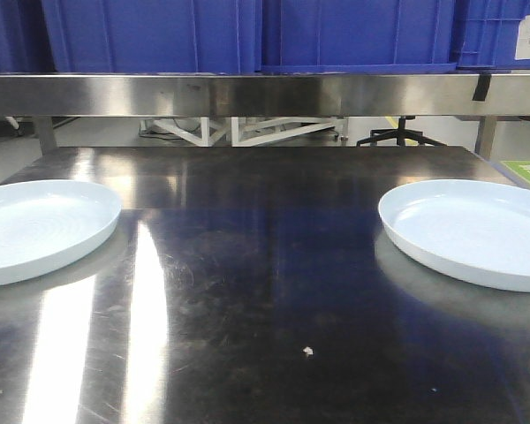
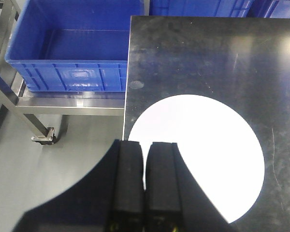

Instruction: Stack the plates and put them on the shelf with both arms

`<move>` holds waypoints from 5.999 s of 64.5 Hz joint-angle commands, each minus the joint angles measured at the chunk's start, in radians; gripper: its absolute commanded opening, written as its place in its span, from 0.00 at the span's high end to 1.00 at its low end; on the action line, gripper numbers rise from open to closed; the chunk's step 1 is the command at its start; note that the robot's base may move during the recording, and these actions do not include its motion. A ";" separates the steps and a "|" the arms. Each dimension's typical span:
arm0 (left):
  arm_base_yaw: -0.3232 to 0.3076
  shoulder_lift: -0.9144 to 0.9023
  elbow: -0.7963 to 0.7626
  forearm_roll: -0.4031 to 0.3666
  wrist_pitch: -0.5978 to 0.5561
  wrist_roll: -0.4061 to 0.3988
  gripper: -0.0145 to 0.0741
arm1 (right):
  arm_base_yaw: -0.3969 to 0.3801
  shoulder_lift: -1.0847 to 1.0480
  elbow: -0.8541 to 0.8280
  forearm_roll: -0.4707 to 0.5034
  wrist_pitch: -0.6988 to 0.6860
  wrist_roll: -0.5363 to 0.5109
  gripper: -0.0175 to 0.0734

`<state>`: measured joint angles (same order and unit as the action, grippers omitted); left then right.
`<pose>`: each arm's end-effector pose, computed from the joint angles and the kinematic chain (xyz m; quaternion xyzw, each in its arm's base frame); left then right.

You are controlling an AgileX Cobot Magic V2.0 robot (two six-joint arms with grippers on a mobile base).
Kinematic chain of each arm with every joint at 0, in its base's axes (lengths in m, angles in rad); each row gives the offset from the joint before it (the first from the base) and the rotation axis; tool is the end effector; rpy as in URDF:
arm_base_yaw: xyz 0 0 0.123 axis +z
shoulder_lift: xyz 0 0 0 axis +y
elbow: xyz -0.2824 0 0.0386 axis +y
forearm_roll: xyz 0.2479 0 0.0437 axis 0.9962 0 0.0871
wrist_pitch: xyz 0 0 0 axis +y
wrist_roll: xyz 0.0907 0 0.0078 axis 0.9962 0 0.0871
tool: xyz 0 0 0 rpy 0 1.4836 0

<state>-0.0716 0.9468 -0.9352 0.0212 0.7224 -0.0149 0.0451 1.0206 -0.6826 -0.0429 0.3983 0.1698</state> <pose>0.1869 -0.0121 0.3606 0.0294 0.8946 -0.0095 0.4457 0.2059 0.0078 0.2878 0.0418 0.8946 0.0315 0.4438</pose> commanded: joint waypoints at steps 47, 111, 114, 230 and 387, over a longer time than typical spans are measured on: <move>-0.007 0.283 -0.034 0.066 -0.045 -0.087 0.08 | -0.006 0.007 -0.041 -0.012 -0.031 -0.001 0.26; 0.045 0.602 -0.034 0.062 -0.195 -0.093 0.08 | -0.006 0.007 -0.041 -0.012 -0.017 -0.001 0.26; 0.045 0.612 -0.034 0.062 -0.201 -0.093 0.08 | -0.006 0.007 -0.041 -0.012 -0.017 -0.001 0.26; -0.434 0.554 -0.149 -0.276 -0.383 -0.085 0.72 | -0.006 0.007 -0.038 -0.012 0.004 -0.001 0.26; 0.056 -0.384 0.565 -0.116 -0.359 -0.060 0.74 | -0.006 0.007 -0.038 -0.012 0.010 -0.001 0.74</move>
<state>-0.0114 0.5628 -0.3407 -0.0878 0.4311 -0.0682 0.0451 1.0377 -0.6843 -0.0429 0.4611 0.1719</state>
